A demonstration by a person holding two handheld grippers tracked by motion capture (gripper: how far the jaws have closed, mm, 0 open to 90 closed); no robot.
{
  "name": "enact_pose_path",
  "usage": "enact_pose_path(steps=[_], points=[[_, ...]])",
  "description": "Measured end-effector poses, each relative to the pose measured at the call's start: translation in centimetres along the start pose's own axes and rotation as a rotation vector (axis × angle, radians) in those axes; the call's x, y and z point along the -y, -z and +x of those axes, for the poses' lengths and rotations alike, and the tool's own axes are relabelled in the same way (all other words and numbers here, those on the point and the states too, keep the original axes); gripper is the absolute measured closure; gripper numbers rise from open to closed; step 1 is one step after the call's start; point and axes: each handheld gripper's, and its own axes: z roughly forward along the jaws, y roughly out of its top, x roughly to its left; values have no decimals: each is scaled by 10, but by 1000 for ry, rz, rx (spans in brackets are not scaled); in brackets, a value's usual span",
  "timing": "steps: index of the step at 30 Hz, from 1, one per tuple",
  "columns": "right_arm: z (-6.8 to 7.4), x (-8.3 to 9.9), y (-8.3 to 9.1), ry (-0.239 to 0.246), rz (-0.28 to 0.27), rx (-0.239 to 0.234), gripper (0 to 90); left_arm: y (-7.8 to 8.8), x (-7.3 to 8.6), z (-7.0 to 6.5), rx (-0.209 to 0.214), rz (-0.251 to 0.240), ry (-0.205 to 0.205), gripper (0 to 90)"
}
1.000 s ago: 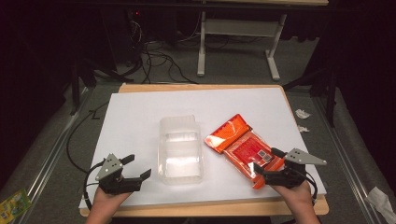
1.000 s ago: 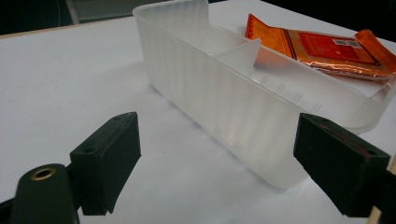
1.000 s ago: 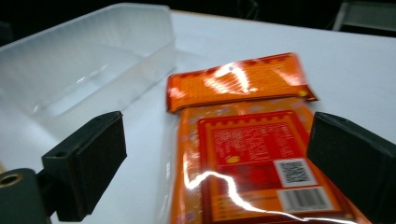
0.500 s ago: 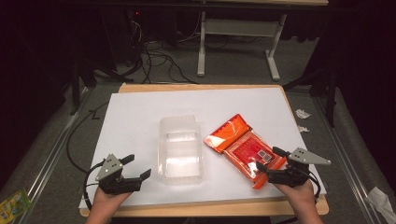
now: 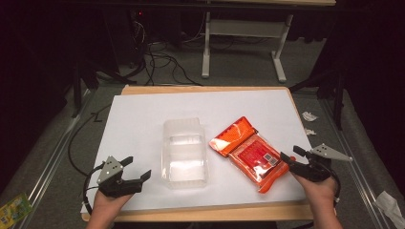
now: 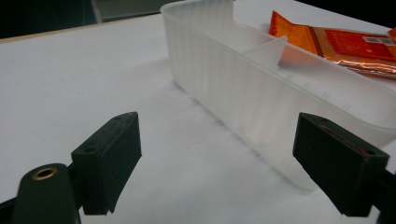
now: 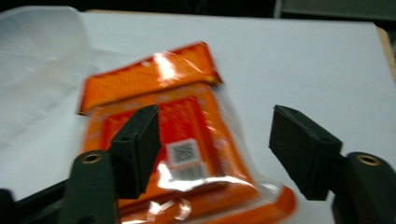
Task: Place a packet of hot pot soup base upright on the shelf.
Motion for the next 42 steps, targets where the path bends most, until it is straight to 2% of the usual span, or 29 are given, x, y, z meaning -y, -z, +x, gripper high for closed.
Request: enact_pose_path(steps=[3,5,14,19,24,26,31,32,34,42], points=[[-10,5,-5,-29,37,45,533,1,0,1,-8,0,6,161],[-14,8,-7,-26,68,79,592,1,0,1,-7,1,3,162],[-22,17,-16,-26,163,138,900,0,0,-1,0,3,-9,162],[-22,19,-14,-29,172,125,900,1,0,0,0,1,-6,162],[-15,27,-5,1,189,120,900,1,-1,0,5,-2,-7,162],[-10,30,0,-15,191,115,900,0,-1,0,5,-4,-8,162],[2,35,10,3,201,97,900,0,-2,0,11,-13,-3,162],[10,38,15,17,210,85,900,0,-2,0,12,-13,-7,162],[16,41,18,30,214,70,900,0,-3,0,13,-13,-8,162],[42,48,23,36,220,-4,900,0,-3,0,14,-17,-4,162]])
